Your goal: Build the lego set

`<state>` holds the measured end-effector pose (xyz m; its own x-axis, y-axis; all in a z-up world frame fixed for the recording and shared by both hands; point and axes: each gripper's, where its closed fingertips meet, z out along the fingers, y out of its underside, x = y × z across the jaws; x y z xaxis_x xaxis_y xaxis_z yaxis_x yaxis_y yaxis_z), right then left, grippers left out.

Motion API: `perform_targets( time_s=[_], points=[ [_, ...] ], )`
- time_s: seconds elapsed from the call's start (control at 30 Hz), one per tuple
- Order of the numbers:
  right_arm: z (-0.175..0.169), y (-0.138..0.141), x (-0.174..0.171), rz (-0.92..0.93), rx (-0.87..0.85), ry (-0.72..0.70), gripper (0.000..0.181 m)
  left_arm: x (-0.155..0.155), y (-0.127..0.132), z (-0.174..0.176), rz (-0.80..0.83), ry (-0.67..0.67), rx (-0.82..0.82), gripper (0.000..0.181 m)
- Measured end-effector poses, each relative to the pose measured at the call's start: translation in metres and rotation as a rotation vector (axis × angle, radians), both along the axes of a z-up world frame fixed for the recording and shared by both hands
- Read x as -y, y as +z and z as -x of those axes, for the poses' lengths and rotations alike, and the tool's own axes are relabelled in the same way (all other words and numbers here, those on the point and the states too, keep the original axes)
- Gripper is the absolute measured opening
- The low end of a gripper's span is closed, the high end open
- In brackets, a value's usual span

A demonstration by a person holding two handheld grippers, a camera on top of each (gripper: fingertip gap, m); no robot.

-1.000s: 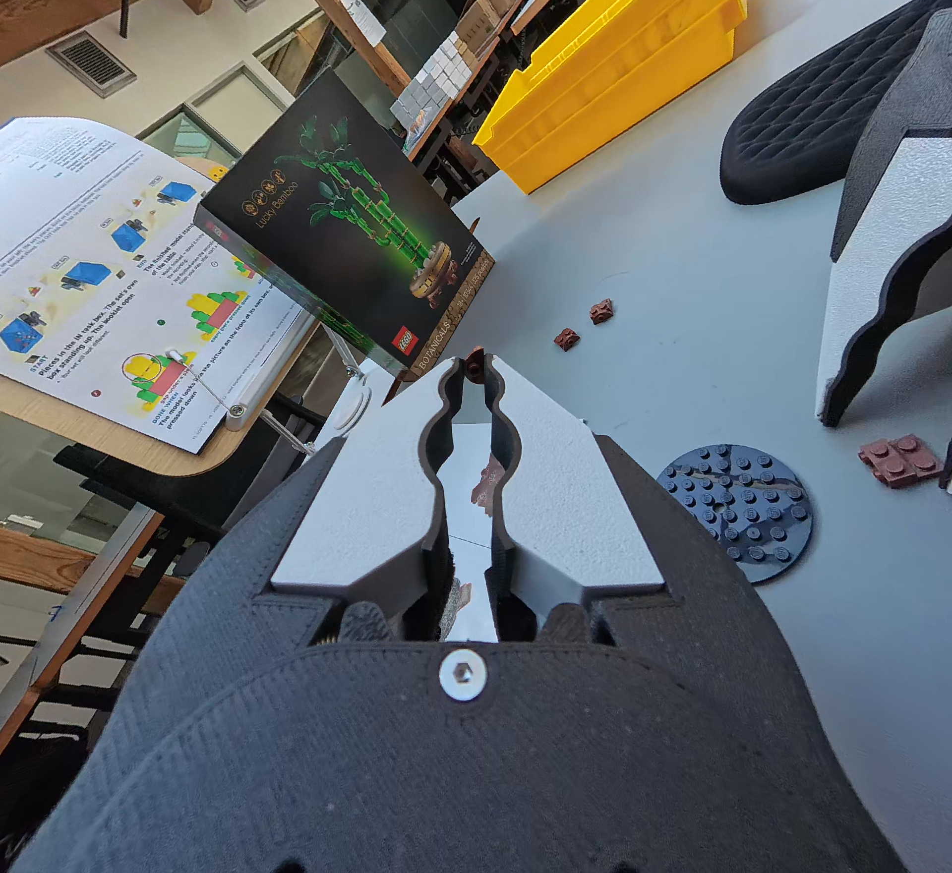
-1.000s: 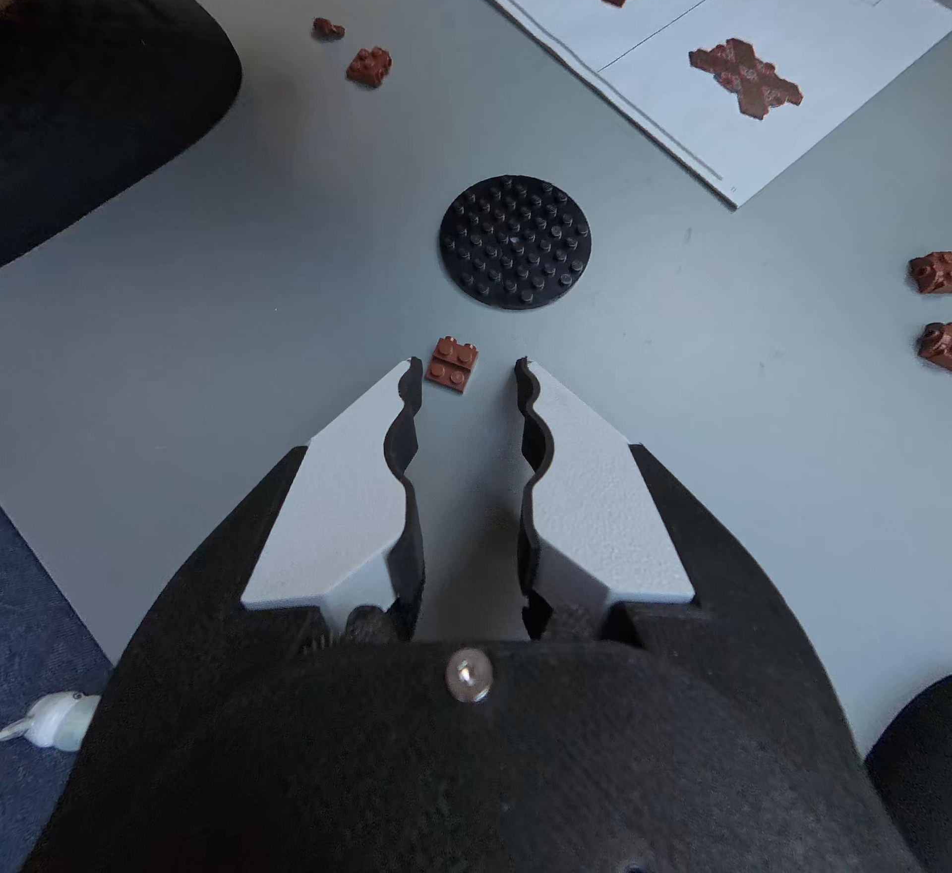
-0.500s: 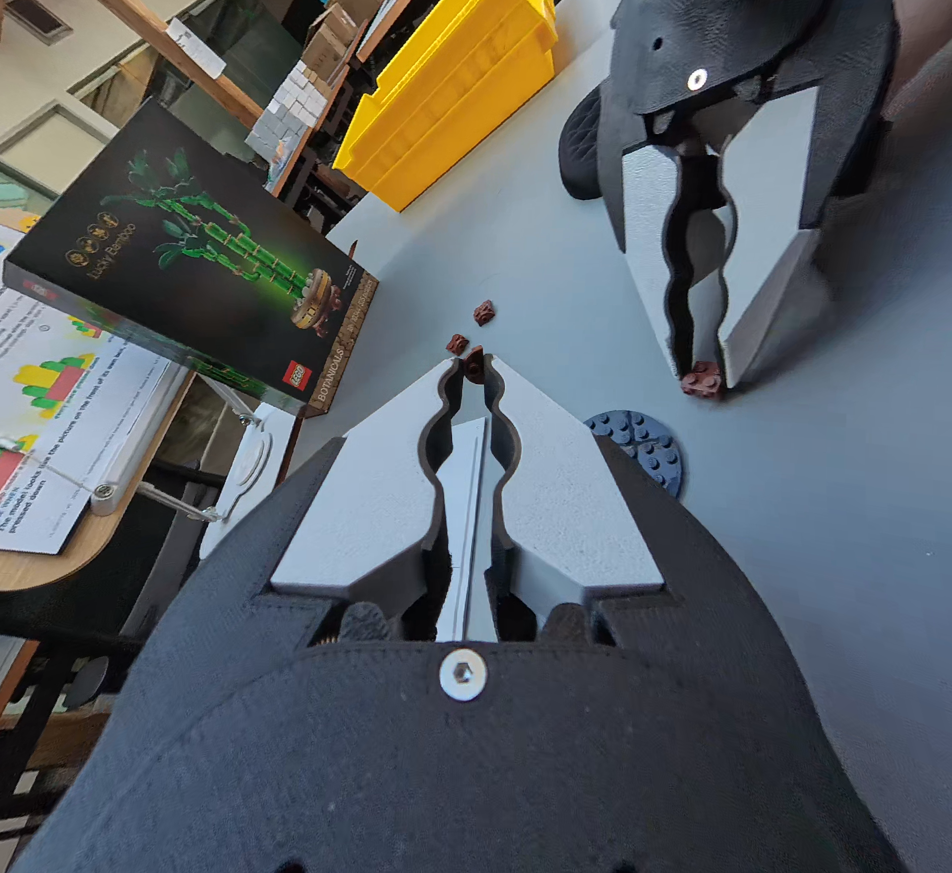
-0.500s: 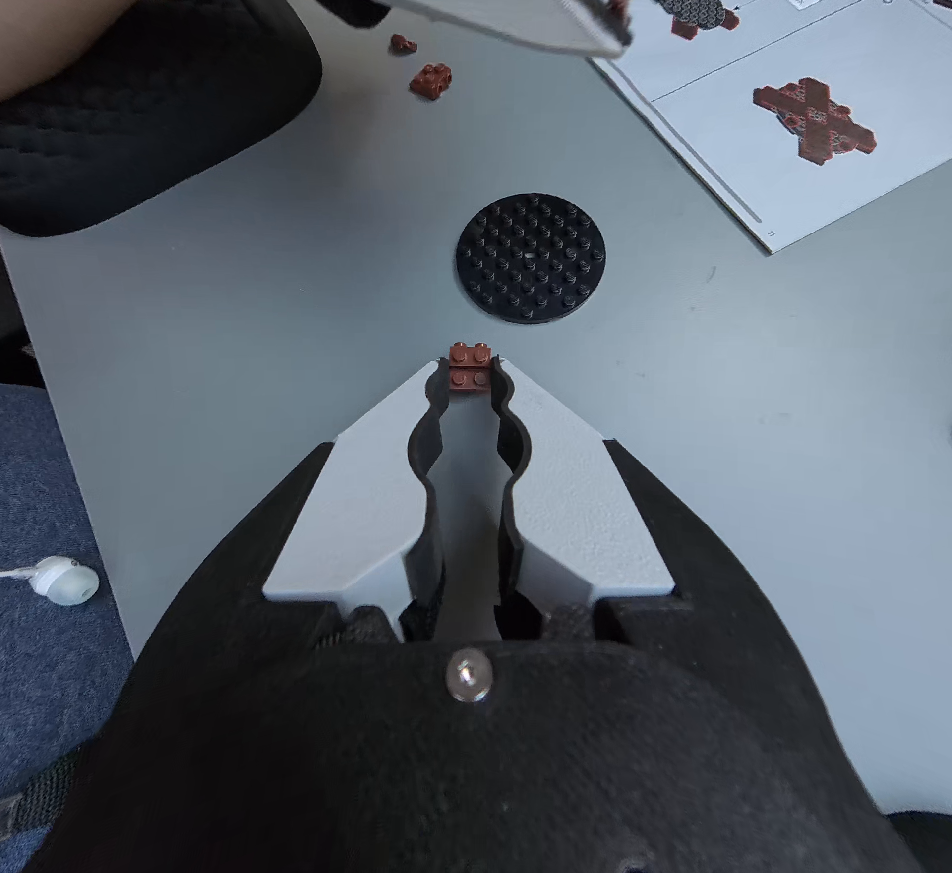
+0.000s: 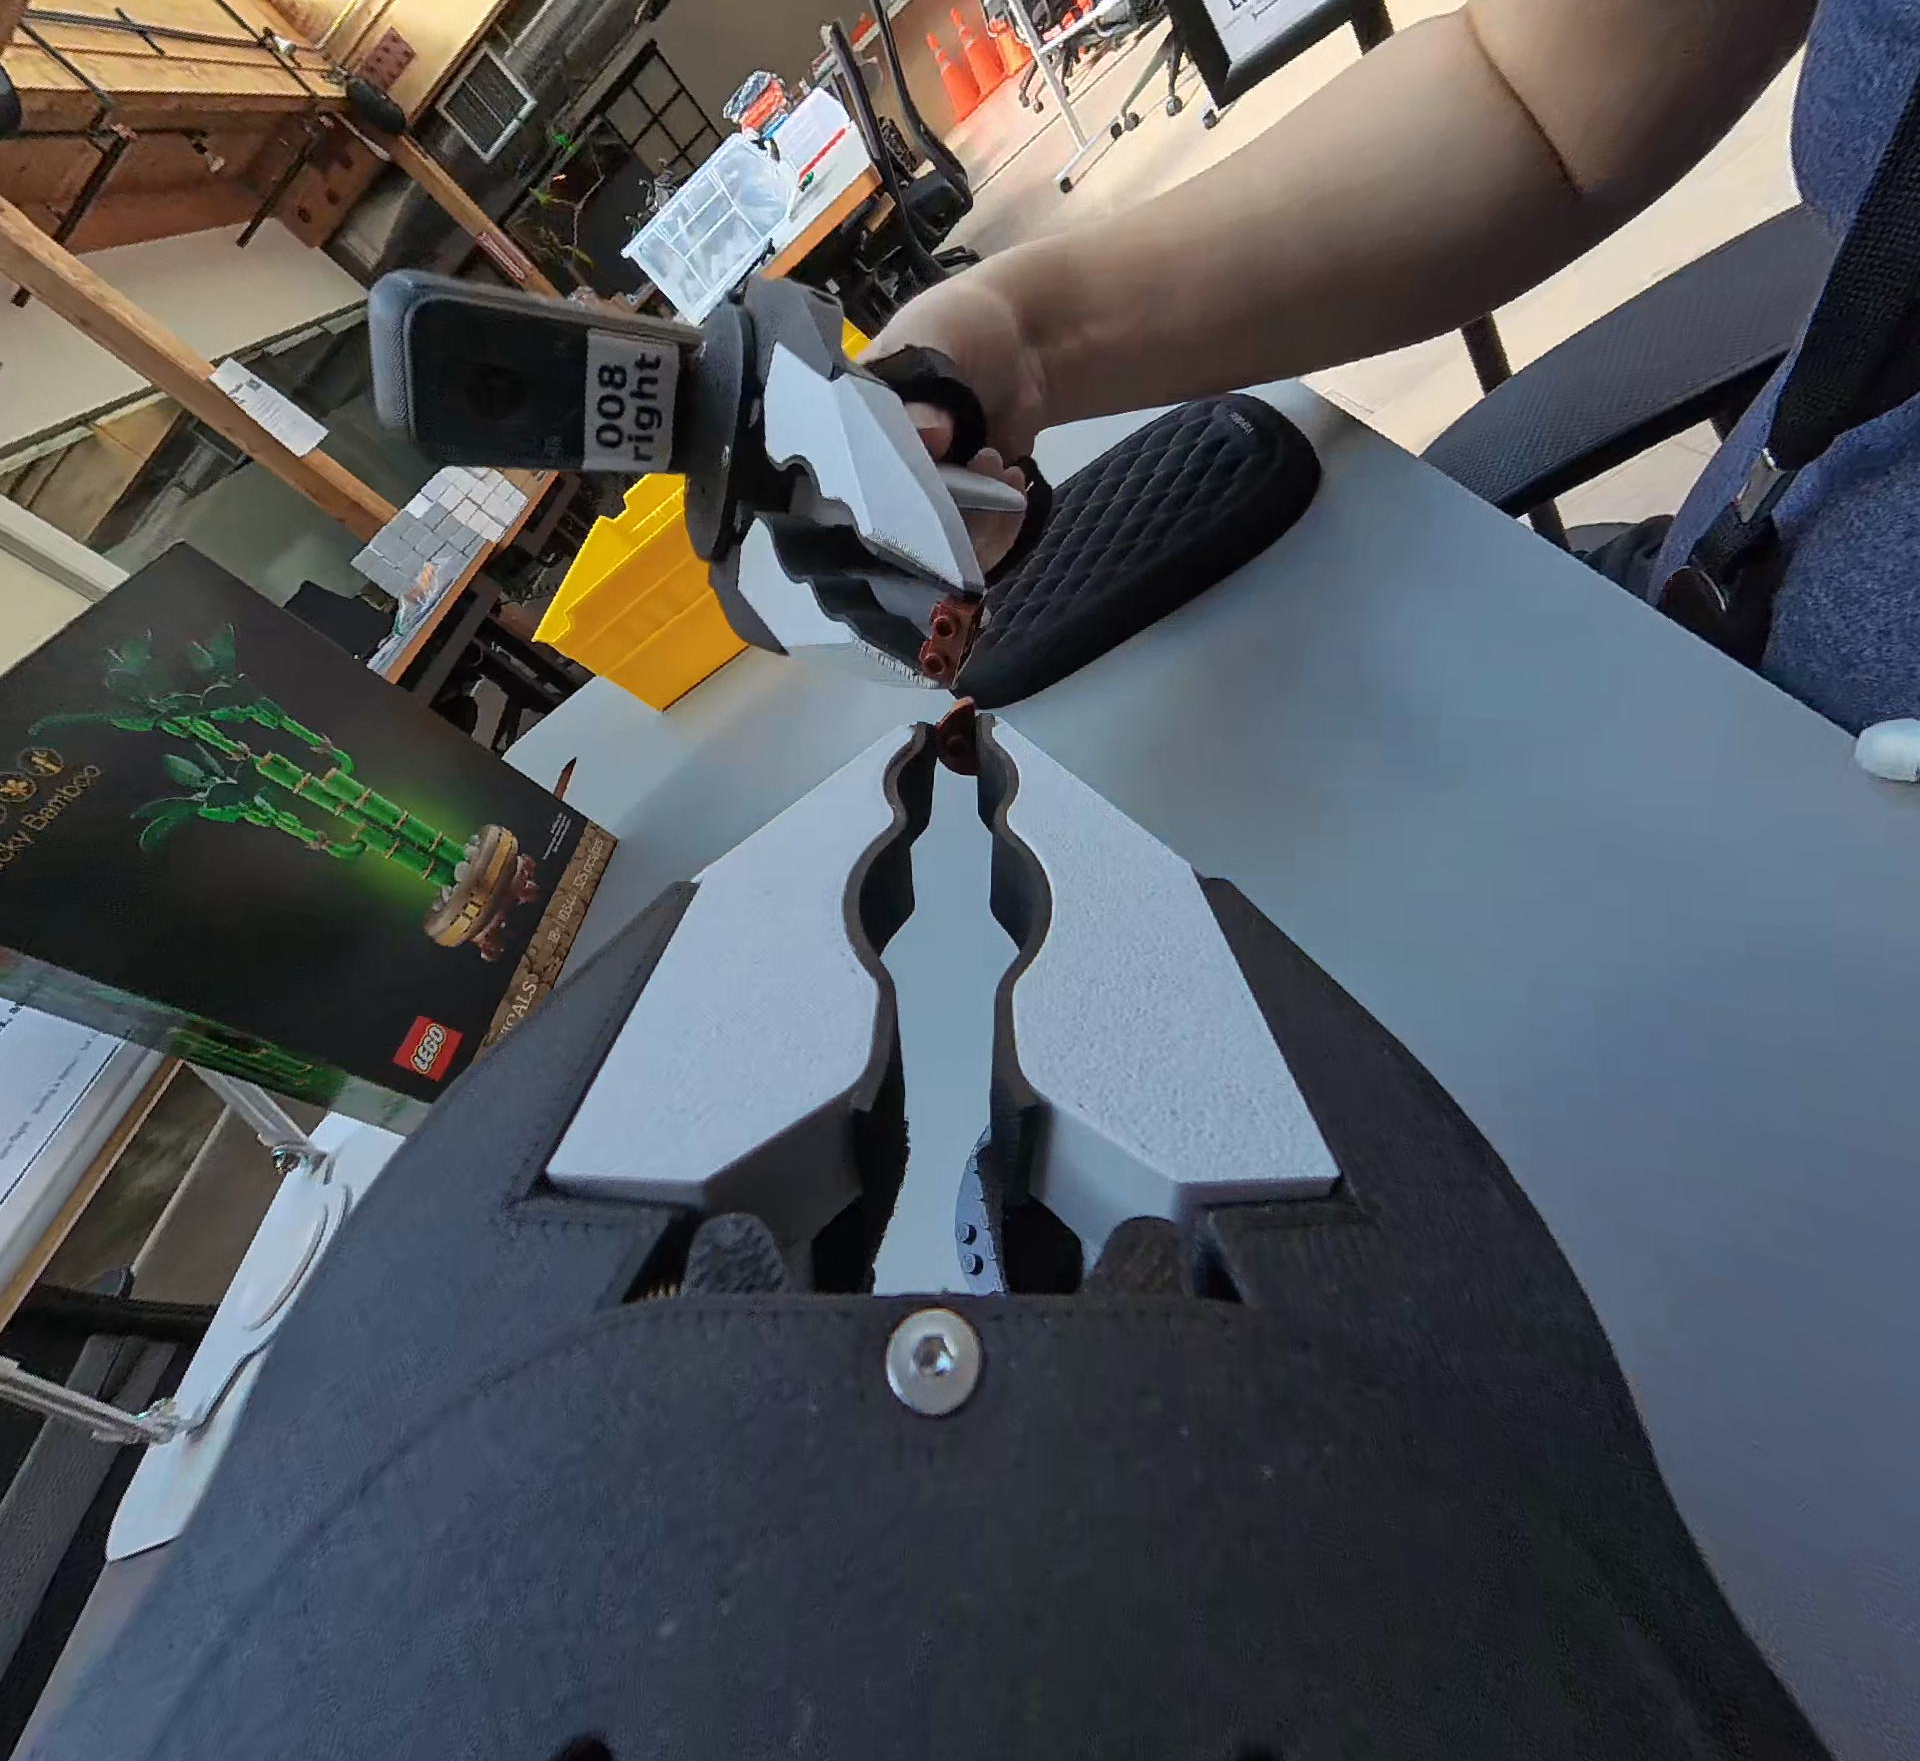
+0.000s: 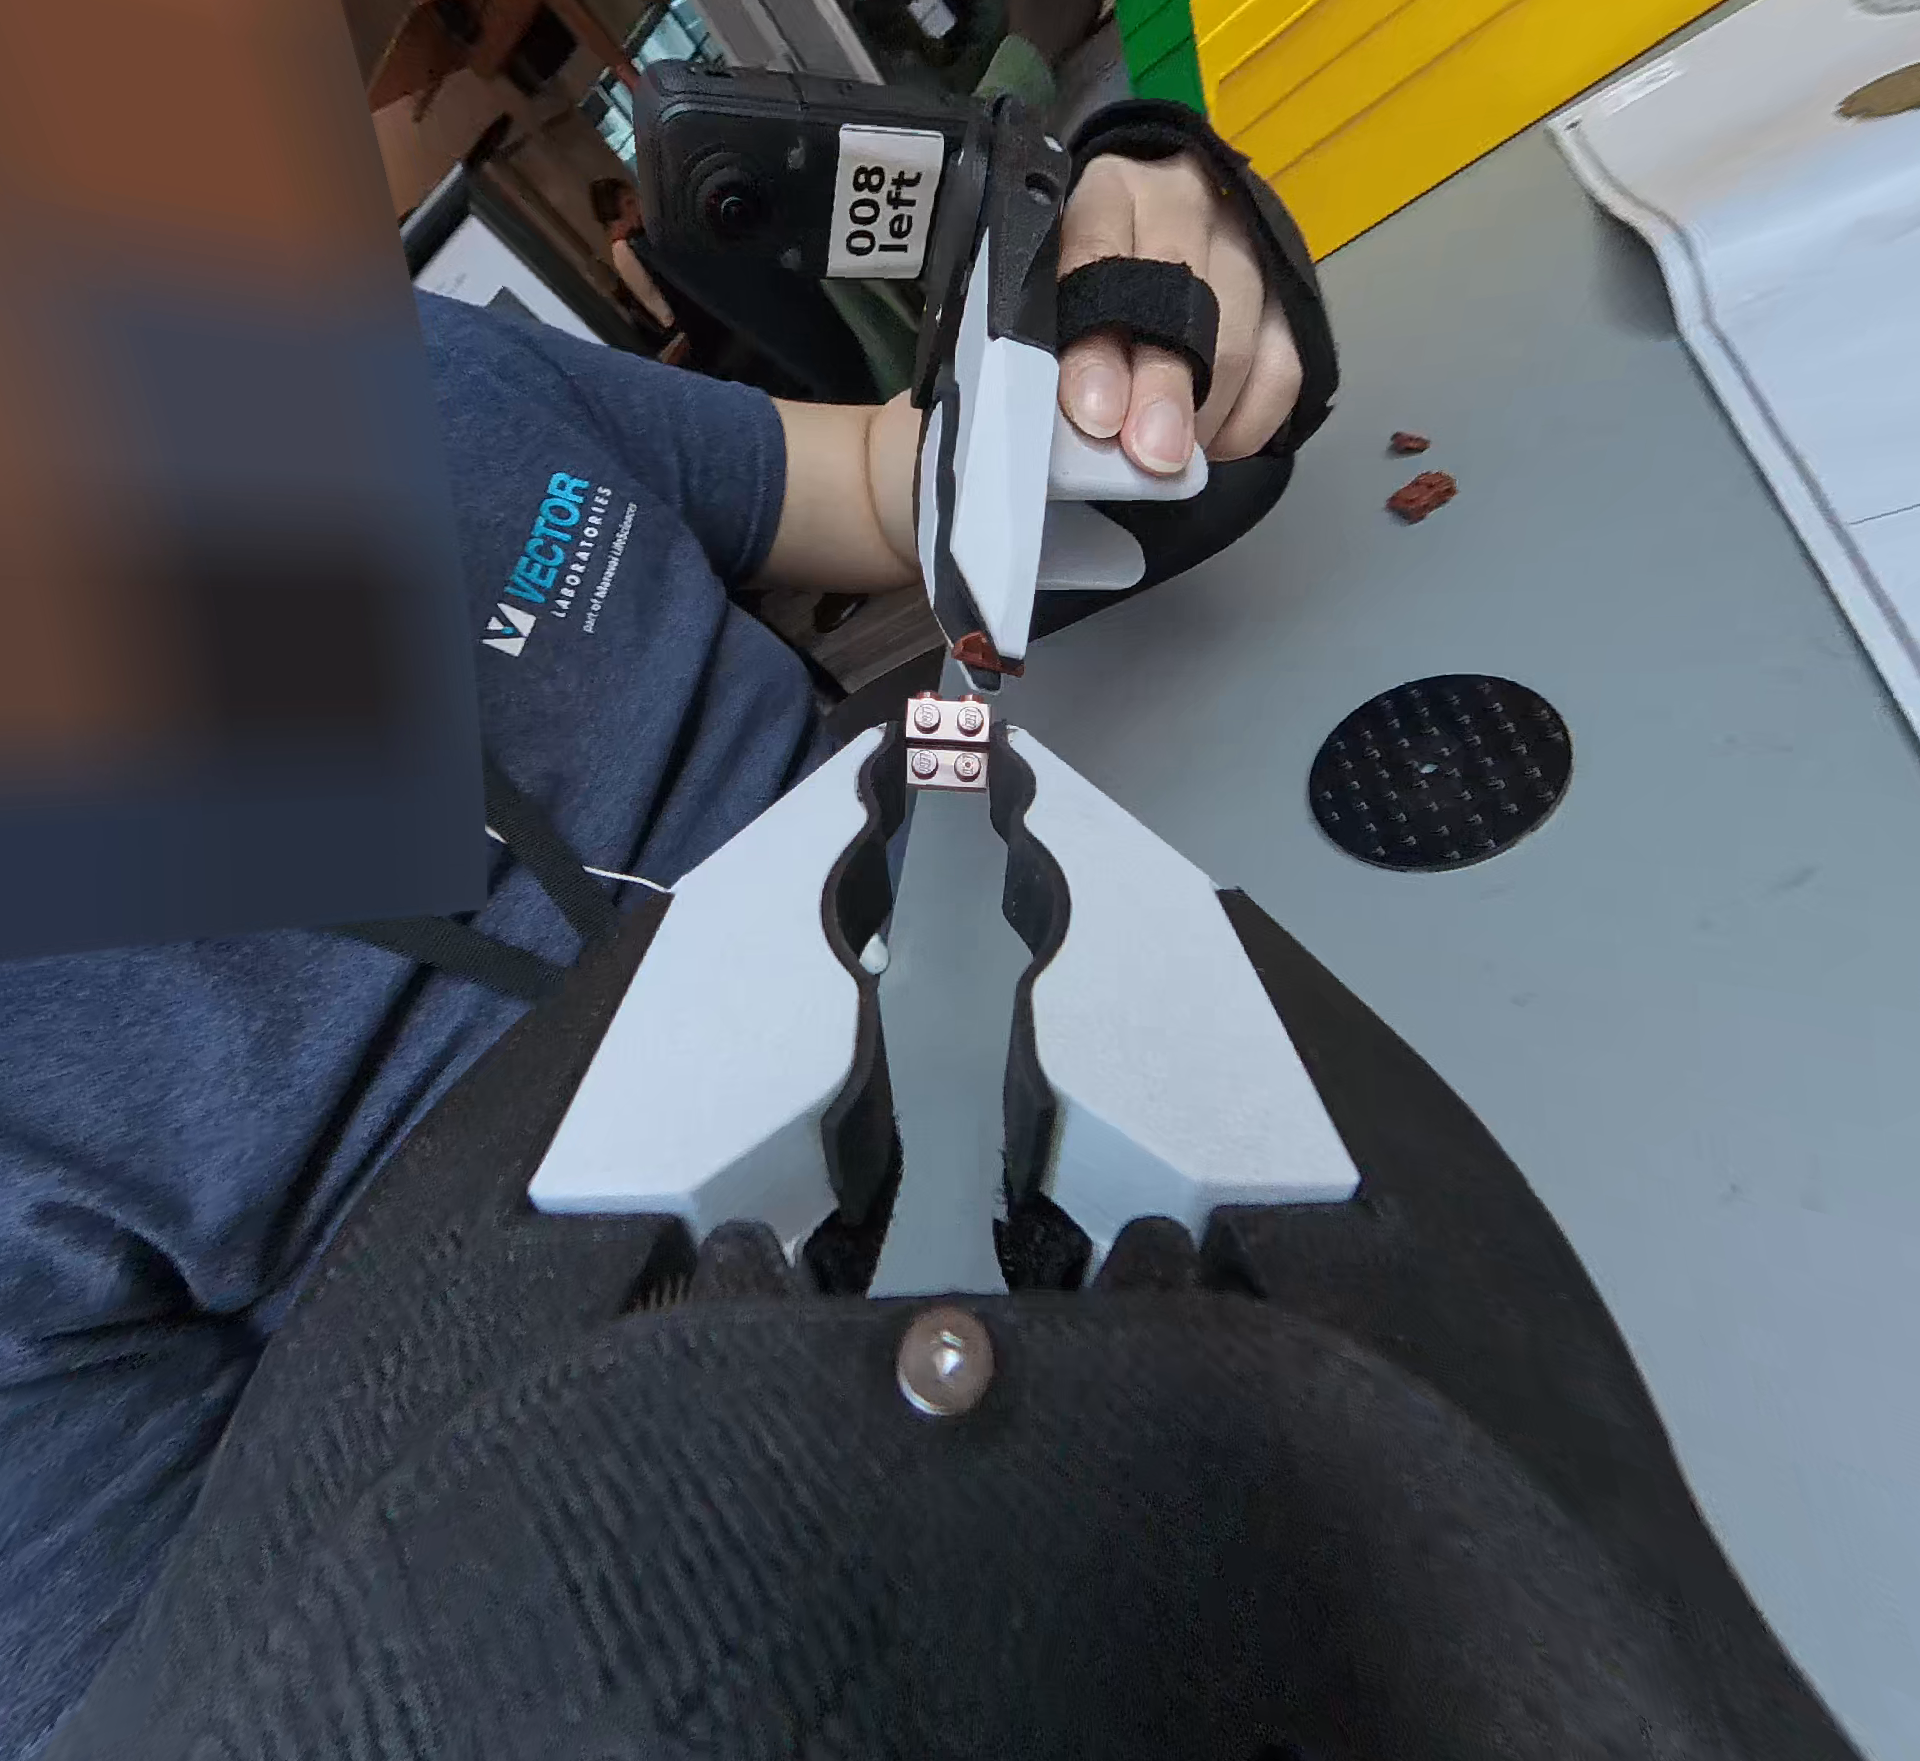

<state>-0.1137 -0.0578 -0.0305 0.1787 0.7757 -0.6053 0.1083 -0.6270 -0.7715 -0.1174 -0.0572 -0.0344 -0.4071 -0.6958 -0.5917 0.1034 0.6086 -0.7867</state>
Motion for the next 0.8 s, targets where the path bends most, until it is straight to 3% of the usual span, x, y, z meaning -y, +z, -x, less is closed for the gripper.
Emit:
perform_targets(
  time_s=[0.17, 0.33, 0.53, 0.7, 0.8],
  points=[
    [-0.002, -0.022, -0.011, 0.063, 0.069, 0.101, 0.015, 0.003, -0.002, -0.002, 0.007, -0.011, 0.002, 0.006],
    [-0.009, -0.083, -0.02, -0.008, 0.354, 0.068, 0.015, -0.017, -0.012, -0.003, -0.075, 0.063, -0.001, 0.006],
    [-0.02, -0.118, -0.032, -0.356, 0.732, 0.015, 0.015, -0.044, -0.009, -0.001, -0.078, 0.144, 0.02, 0.006],
    [-0.021, -0.126, -0.033, -0.374, 0.759, 0.017, 0.016, -0.046, -0.012, -0.003, -0.122, 0.159, 0.018, 0.006],
    [-0.02, -0.108, -0.036, -0.329, 0.641, -0.034, 0.033, -0.044, -0.016, -0.007, -0.17, 0.163, 0.014, 0.006]
  ],
)
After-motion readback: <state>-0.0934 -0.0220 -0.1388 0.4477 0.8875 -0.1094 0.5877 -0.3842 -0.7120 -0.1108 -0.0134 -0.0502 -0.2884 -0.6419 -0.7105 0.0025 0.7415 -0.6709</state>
